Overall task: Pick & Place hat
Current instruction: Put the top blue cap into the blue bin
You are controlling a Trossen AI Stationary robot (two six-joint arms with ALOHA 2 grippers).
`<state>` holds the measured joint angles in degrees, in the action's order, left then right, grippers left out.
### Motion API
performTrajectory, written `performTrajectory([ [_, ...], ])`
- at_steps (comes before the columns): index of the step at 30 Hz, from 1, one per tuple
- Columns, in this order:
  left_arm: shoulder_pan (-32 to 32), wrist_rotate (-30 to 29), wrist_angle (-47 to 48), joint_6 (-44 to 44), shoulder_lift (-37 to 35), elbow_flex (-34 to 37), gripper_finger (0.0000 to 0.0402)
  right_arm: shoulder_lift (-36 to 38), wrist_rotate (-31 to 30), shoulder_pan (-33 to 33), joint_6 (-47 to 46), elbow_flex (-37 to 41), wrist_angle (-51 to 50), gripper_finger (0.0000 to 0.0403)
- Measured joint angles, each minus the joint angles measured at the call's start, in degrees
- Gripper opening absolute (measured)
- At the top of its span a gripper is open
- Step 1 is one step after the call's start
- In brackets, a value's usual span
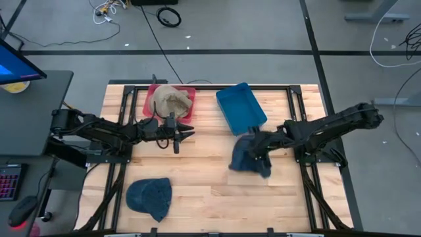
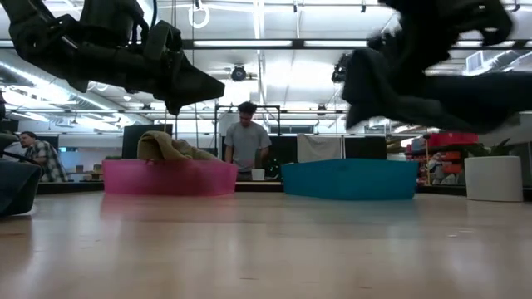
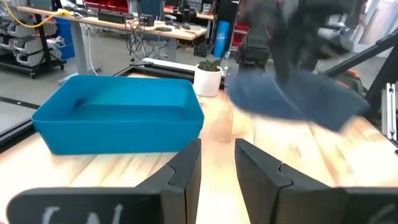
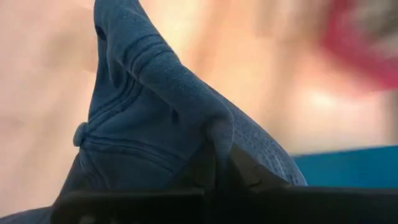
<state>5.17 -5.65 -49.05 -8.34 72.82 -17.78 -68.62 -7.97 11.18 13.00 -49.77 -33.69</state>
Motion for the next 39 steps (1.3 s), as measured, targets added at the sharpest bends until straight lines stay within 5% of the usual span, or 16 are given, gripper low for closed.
performTrajectory([
  [5,0.0,0.0,0.0,0.0,0.0,0.0,0.0101,0.1,-18.6,-1.4,18.2,-9.9,-5.4,0.0013],
  [11,0.0,0.0,-0.2,-1.0,0.0,0.0,0.0101,-0.1,-20.4,-11.1,43.8,-11.2,-7.7,0.0007],
  [16,0.0,0.0,-0.2,-1.6,0.0,0.0,0.0101,-1.7,-15.9,-22.3,58.8,-11.2,-6.1,0.0006],
  [24,0.0,0.0,-0.2,-1.7,0.0,0.0,0.0101,-10.4,4.0,-35.0,68.4,-11.2,0.3,0.0006],
  [31,0.0,0.0,-0.2,-3.5,0.0,0.0,0.0101,-21.3,9.5,-39.0,70.6,-11.2,7.0,0.0010],
  [39,0.0,0.0,0.0,-3.5,0.0,0.0,0.0101,-28.2,8.8,-39.3,69.9,-11.2,11.9,0.0042],
])
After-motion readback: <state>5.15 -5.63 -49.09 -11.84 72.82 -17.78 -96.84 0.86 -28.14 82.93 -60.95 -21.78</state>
